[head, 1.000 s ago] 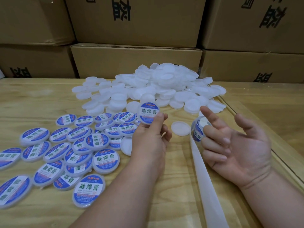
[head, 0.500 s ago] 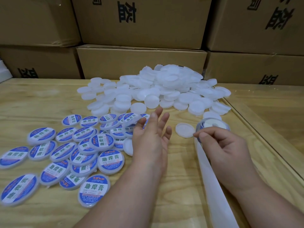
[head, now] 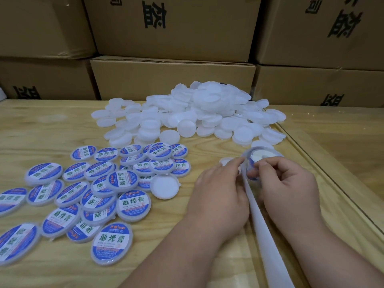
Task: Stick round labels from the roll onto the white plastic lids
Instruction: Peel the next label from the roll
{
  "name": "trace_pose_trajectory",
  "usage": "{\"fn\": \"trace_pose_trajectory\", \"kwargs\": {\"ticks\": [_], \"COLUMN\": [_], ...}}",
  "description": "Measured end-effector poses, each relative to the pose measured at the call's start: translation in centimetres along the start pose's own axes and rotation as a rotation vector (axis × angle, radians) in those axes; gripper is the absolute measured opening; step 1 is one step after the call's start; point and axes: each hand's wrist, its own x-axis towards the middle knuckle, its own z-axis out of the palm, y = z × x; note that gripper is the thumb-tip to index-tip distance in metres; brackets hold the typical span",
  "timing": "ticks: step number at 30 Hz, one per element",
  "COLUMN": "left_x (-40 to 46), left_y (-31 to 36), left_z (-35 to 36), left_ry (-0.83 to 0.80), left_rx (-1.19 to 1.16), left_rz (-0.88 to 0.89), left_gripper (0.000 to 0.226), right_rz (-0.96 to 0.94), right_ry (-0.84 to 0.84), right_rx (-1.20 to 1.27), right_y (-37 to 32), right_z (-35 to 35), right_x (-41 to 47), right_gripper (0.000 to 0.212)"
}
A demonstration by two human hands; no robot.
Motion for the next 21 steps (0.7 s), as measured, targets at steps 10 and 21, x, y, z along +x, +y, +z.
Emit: {"fn": "trace_pose_trajectory", "kwargs": {"ticks": [10, 21], "left_x": [-0.16, -0.34], "left_y": [-0.13, 0.32], "left_z": [0.24, 0.16], "left_ry": [-0.033, -0.111], "left_rx": [-0.050, -0.124], "left_rz": [0.073, 0.158], "left_gripper": [0.022, 0.024], "right_rz": [0.161, 0.138], "right_ry": [0.104, 0.016], "right_rx": [-0.062, -0.107], "right_y": [0.00, -0.06], "right_z": [-0.49, -0.29], "right_x": [0.30, 0.42], "right_gripper": [0.025, 0.046]}}
